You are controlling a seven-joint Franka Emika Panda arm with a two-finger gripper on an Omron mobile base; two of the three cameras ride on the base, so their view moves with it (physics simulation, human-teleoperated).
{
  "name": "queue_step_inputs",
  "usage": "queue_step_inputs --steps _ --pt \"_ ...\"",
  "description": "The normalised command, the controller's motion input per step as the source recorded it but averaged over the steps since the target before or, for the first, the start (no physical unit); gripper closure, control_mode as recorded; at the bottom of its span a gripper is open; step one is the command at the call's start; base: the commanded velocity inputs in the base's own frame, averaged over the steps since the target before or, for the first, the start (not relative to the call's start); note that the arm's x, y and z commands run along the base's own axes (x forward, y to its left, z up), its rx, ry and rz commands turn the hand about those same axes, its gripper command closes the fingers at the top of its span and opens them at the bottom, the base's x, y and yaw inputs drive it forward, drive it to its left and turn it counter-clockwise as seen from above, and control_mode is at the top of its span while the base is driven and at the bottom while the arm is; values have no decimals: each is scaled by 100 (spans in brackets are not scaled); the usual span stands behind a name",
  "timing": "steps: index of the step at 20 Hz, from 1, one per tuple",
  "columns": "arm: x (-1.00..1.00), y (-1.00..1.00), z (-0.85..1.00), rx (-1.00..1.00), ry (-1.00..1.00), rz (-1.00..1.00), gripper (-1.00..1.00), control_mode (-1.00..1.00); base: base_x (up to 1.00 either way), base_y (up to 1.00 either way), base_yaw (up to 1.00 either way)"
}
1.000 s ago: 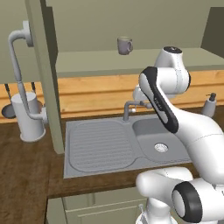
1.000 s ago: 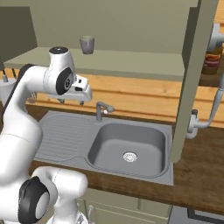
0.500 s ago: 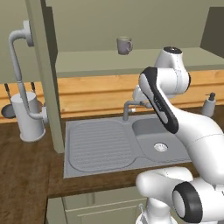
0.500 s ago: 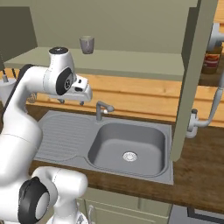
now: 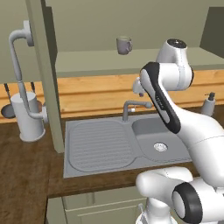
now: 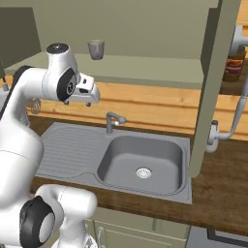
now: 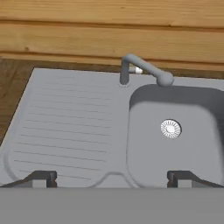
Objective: Gather all objects into one cabinet and sort the glasses and bowls to opposite sides.
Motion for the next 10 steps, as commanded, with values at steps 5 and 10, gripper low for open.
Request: queue_step_inputs --steps 5,10 --pt "3 -1 79 0 -22 5 -100 -100 0 0 0" --pt "56 -2 13 0 -19 2 -100 -100 0 0 0"
